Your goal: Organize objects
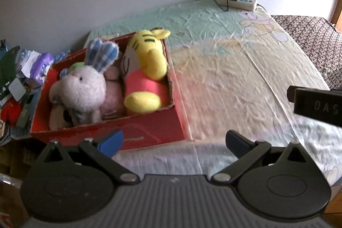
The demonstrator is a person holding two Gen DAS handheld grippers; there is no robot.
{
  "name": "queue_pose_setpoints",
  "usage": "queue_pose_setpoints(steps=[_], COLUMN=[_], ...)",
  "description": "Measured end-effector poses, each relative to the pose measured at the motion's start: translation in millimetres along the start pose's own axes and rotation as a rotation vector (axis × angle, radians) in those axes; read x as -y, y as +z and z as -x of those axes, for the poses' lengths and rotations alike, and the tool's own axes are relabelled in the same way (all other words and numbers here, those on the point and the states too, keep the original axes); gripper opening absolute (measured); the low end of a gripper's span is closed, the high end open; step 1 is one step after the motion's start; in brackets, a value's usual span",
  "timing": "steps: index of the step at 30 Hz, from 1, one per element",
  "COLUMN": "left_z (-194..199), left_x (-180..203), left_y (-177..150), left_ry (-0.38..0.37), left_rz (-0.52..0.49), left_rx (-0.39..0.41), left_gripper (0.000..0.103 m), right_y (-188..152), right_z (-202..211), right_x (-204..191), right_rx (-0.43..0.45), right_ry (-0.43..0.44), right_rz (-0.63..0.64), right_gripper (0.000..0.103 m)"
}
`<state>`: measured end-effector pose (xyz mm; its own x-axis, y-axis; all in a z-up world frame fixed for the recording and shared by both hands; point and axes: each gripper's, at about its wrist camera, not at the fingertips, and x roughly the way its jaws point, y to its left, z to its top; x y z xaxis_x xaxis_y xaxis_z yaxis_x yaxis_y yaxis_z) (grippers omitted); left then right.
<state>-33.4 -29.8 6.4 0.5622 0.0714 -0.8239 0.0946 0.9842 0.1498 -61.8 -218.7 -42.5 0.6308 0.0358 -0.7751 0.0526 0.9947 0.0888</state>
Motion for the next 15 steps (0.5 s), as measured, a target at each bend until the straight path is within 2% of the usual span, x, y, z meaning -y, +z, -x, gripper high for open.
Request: queue_pose_setpoints(steps=[6,15], left_z=[1,-1], left_x=[-18,-89], left_y=[0,9], left_ry=[0.013,0.049], left_rz=[0.030,0.093], left_rx=[-0.013,0.003], left_gripper=[0.102,0.102], right_y=[5,11], right_z=[0,10], right_x=[-20,-90], right_rx=[-0.008,0.015], right_ry=[0.019,0.064], right_rz=[0.001,0.068], right_gripper=[0.077,0.078])
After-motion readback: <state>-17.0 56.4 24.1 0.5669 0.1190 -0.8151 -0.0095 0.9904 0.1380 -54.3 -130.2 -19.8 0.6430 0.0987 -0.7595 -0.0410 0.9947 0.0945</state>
